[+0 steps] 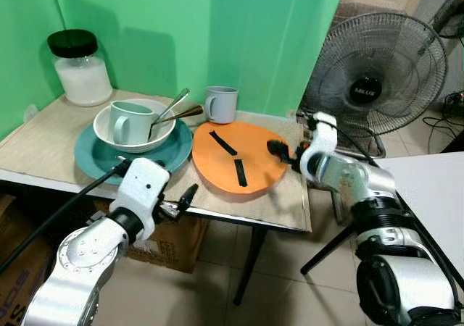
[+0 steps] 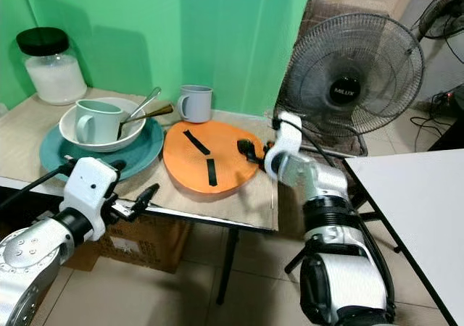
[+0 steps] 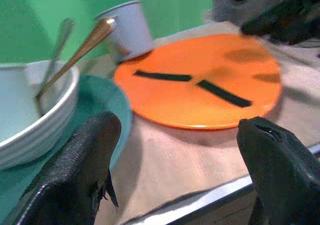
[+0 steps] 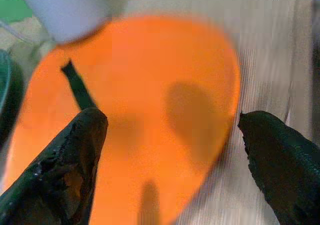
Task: Setting the table
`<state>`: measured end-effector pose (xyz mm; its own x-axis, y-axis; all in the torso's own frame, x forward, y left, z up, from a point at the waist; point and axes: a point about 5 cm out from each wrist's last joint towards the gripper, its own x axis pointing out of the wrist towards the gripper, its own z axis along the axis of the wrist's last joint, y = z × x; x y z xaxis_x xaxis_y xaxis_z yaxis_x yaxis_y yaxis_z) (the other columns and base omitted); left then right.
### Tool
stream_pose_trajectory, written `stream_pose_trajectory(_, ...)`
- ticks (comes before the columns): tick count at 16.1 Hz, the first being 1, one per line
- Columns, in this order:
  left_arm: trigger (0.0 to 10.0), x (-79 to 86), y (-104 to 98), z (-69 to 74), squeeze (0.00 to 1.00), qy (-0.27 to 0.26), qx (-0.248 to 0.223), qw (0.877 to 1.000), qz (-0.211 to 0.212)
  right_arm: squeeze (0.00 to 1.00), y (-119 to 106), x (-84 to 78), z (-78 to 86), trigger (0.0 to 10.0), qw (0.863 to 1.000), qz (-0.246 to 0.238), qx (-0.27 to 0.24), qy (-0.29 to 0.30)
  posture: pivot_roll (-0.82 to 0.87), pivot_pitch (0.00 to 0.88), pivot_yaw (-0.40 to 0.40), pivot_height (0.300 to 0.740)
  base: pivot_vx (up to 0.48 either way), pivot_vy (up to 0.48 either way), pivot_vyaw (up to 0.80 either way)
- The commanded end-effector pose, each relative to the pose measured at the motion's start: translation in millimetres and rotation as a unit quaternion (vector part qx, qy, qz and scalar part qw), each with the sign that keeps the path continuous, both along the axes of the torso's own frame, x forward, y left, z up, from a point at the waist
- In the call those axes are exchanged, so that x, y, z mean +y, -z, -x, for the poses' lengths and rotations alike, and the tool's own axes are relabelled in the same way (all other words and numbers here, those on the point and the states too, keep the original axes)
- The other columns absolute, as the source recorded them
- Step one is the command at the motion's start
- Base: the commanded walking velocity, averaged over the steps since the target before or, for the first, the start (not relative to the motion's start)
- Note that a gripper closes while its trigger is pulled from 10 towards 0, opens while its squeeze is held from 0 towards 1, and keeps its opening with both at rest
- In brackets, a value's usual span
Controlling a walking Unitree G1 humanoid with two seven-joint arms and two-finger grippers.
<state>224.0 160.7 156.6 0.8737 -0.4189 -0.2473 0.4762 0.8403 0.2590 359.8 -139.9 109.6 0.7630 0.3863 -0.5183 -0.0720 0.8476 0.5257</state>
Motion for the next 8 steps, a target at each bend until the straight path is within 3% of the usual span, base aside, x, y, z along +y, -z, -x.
stream_pose_trajectory(1,10.0,-4.1,0,-1.9,0.0,0.019,0.003,1.0,-0.001,0.0,7,-4.2,4.2,10.0,0.999,-0.028,0.026,0.013,0.0,0.0,-0.087,0.74,0.0,0.0,0.0)
stream_pose_trajectory(8,10.0,-3.6,11,-8.4,0.0,0.024,0.014,1.0,-0.008,0.0,12,0.7,5.5,10.0,0.988,-0.13,0.07,0.043,0.0,0.0,-0.094,0.74,0.0,0.0,0.0)
